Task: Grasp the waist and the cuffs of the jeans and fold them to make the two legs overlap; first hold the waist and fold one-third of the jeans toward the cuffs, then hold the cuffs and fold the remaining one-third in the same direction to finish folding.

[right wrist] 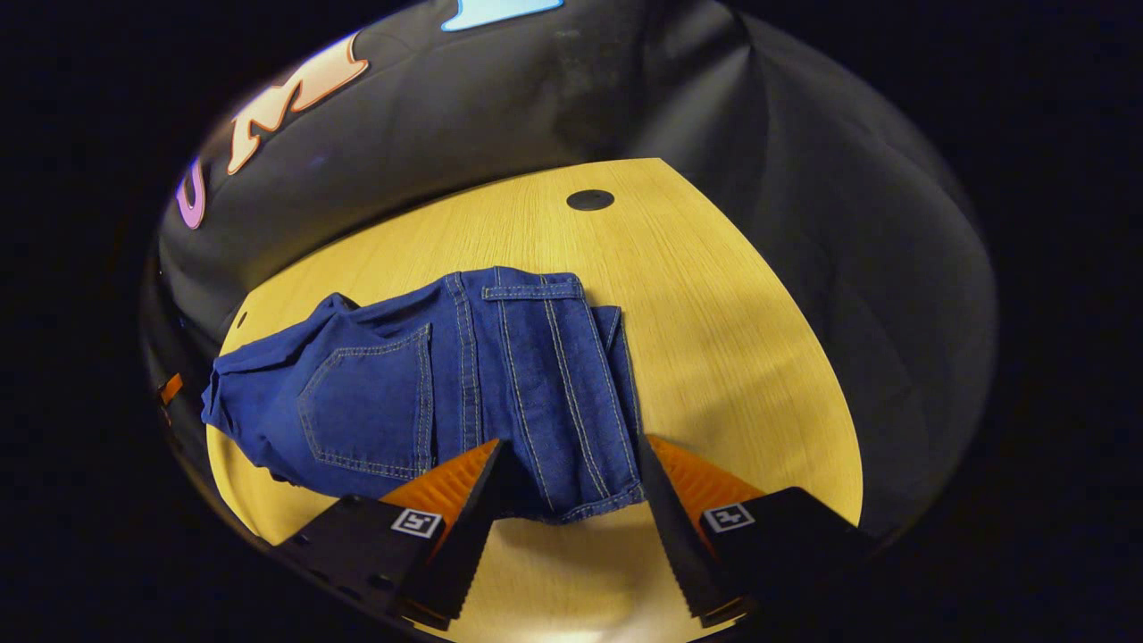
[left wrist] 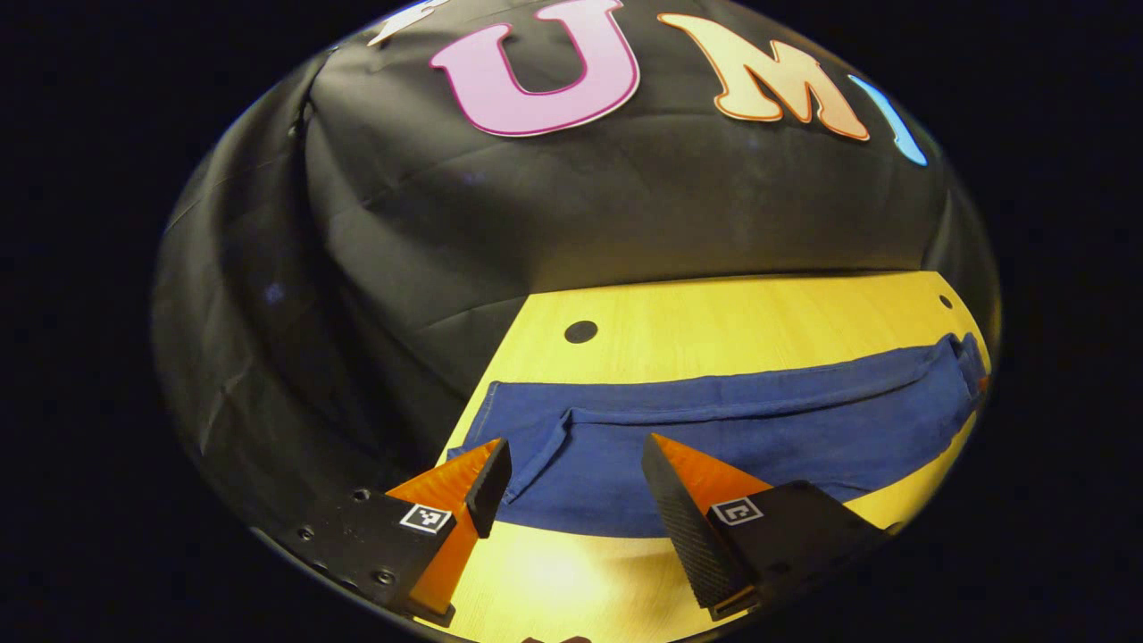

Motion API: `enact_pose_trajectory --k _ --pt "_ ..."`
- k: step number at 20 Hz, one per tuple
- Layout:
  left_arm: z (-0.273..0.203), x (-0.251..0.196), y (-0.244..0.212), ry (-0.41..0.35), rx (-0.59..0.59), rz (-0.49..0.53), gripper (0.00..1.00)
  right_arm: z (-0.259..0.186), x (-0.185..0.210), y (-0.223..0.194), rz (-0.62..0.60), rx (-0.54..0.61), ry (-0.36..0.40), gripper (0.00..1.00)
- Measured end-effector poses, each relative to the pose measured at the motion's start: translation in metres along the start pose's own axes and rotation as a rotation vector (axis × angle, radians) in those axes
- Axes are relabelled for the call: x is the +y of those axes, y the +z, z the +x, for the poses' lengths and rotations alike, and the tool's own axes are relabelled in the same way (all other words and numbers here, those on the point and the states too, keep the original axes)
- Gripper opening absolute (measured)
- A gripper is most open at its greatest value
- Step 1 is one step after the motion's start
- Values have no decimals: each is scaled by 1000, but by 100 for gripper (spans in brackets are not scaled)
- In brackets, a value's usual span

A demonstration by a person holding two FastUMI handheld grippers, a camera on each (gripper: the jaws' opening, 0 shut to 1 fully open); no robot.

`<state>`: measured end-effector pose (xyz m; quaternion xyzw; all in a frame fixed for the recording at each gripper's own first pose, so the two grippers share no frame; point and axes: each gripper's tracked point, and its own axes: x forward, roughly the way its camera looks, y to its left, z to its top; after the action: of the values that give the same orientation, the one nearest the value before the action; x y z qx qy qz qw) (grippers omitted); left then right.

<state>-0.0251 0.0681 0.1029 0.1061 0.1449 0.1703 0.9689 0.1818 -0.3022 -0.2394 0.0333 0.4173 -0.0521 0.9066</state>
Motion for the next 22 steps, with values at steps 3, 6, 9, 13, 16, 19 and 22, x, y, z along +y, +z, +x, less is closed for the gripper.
enact_pose_trajectory --k 3,6,9,13,16,19,22 --pt "-10 -4 -6 -21 -4 -27 89 4 8 1 32 9 8 63" --pt "-14 -10 -7 -26 -9 -27 88 2 10 -3 46 13 4 43" --pt "-23 -25 -8 -59 -12 -67 87 1 11 0 67 -38 -19 36" --pt "-31 -29 -18 -67 -7 -101 87 -1 15 1 84 -19 -6 27" --pt "-36 -25 -30 -63 9 -111 87 -3 17 3 27 -45 -59 15" --pt "-37 -21 -37 -81 16 -137 85 -10 19 8 53 -52 -92 7" --pt "-36 -14 -40 -103 13 -149 84 -18 21 14 51 -60 -125 7"
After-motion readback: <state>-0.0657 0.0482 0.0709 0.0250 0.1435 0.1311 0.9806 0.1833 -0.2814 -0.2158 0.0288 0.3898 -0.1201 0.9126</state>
